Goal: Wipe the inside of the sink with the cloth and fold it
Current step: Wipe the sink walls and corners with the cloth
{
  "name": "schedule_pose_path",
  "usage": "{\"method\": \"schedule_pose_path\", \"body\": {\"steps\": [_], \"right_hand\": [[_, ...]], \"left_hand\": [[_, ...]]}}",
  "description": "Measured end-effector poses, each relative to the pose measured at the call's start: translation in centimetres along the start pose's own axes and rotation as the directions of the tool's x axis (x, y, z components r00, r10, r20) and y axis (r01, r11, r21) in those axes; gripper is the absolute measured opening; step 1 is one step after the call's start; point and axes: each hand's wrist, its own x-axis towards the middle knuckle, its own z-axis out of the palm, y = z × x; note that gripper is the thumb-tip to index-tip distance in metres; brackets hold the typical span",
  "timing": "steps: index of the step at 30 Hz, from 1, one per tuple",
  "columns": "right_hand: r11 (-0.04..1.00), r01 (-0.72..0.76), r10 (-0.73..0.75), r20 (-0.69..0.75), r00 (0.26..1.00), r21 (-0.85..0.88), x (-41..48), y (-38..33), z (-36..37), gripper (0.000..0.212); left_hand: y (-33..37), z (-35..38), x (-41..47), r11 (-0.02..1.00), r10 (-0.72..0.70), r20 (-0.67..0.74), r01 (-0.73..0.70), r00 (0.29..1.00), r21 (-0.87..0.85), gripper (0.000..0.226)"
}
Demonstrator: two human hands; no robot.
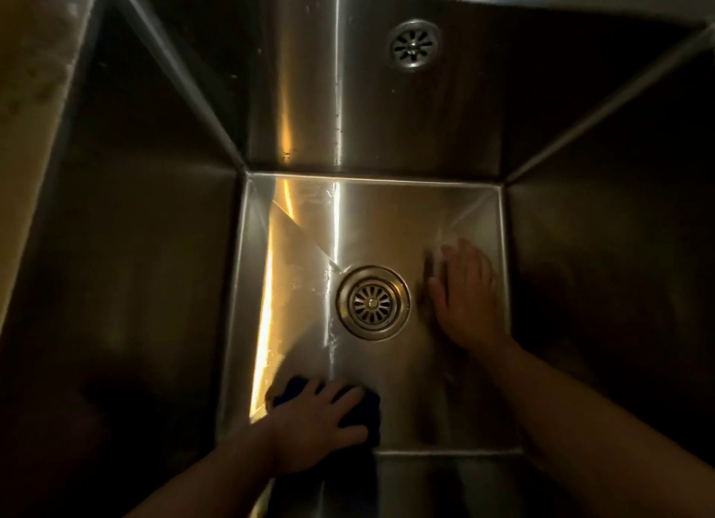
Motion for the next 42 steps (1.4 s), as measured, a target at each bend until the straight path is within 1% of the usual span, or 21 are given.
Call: {"method": "schedule_pose_path", "body": {"steps": [2,4,8,9,10,13,18,20,22,23,25,27,28,29,31,33,35,36,37,39,42], "right_hand": [[0.999,0.008,-0.007,-0.032,0.999,0.034,0.2,0.4,-0.9,0.060],[0.999,0.012,-0.009,-0.082,0.997,0.038,-0.2,1.0,-1.3,0.050],[0.999,-0.024,0.028,-0.082,0.996,0.045,-1.0,2.3,-1.4,0.039],[0.998,-0.030,0.034,-0.094,0.995,0.048,-1.1,2.5,-1.5,0.038],[0.998,-0.035,0.041,-0.113,0.993,0.056,-1.1,2.6,-1.5,0.038],[0.993,-0.044,0.062,-0.166,0.984,0.113,-0.9,2.1,-1.8,0.036],[0.972,-0.139,0.178,-0.209,0.961,0.190,-1.1,1.0,-1.9,0.041],[0.972,-0.165,0.196,-0.189,0.962,0.170,-1.8,0.9,-1.9,0.048],[0.985,-0.143,0.157,-0.152,0.976,0.102,-2.8,1.1,-1.7,0.054],[0.988,-0.131,0.142,-0.142,0.980,0.081,-3.2,1.1,-1.7,0.055],[0.985,-0.154,0.165,-0.155,0.974,0.081,-3.5,0.7,-1.8,0.057],[0.973,-0.220,0.228,-0.162,0.960,0.066,-3.9,-0.3,-2.0,0.056],[0.969,-0.247,0.247,-0.146,0.958,0.021,-4.5,-1.0,-2.1,0.055],[0.966,-0.256,0.251,-0.098,0.963,-0.041,-5.2,-1.7,-2.3,0.057],[0.963,-0.201,0.225,0.127,0.966,-0.180,-7.4,-2.7,-2.4,0.070],[0.957,-0.075,0.186,0.396,0.899,-0.280,-10.0,-2.7,-2.1,0.079],[0.952,-0.002,0.205,0.629,0.750,-0.307,-12.1,-1.9,-1.8,0.087],[0.950,0.019,0.214,0.698,0.684,-0.310,-12.5,-1.6,-1.6,0.089],[0.946,0.044,0.218,0.731,0.647,-0.320,-12.5,-1.2,-1.5,0.090],[0.927,0.112,0.207,0.737,0.644,-0.359,-11.9,-0.2,-1.1,0.085],[0.880,0.250,0.134,0.715,0.686,-0.404,-11.1,0.9,-0.6,0.078]], "left_hand": [[1.8,-1.4,3.5,0.997,-0.029,-0.106,0.037,0.994,0.072,0.036],[3.5,-2.1,7.9,1.000,0.003,-0.172,-0.006,0.985,-0.016,0.045],[5.8,-4.5,15.4,0.994,0.107,-0.175,-0.105,0.979,0.026,0.048],[6.1,-5.2,16.5,0.991,0.131,-0.140,-0.130,0.981,0.017,0.048],[6.3,-5.7,17.2,0.989,0.145,-0.171,-0.143,0.975,0.025,0.047],[6.5,-5.8,17.8,0.995,0.097,-0.289,-0.094,0.952,0.025,0.043],[5.9,-5.8,16.8,0.996,0.073,-0.297,-0.056,0.952,0.064,0.050],[5.3,-6.1,16.5,0.998,0.055,-0.368,-0.049,0.928,0.026,0.042],[4.3,-5.7,16.7,0.994,0.071,-0.443,-0.098,0.894,-0.038,0.028],[3.8,-5.5,16.5,0.986,0.087,-0.438,-0.139,0.895,-0.088,0.029],[2.2,-4.6,15.6,0.978,0.113,-0.433,-0.178,0.894,-0.113,0.045],[-0.2,-4.3,13.4,0.987,0.015,-0.530,-0.096,0.848,-0.126,0.053],[-1.6,-4.3,12.1,0.987,-0.086,-0.590,-0.013,0.803,-0.162,0.050],[-3.3,-4.3,10.8,0.974,-0.207,-0.642,0.091,0.739,-0.209,0.046],[-6.5,-4.1,7.7,0.881,-0.470,-0.679,0.354,0.564,-0.315,0.047],[-8.8,-3.0,4.7,0.738,-0.664,-0.584,0.535,0.468,-0.411,0.058],[-9.9,-0.8,2.8,0.625,-0.779,-0.457,0.575,0.429,-0.527,0.066],[-10.0,0.2,2.4,0.592,-0.806,-0.417,0.582,0.420,-0.558,0.068],[-10.2,1.0,2.2,0.573,-0.819,-0.398,0.590,0.413,-0.569,0.069],[-10.4,1.9,2.3,0.578,-0.816,-0.410,0.605,0.408,-0.548,0.069],[-10.7,2.5,2.4,0.580,-0.810,-0.435,0.651,0.394,-0.490,0.068]]}}
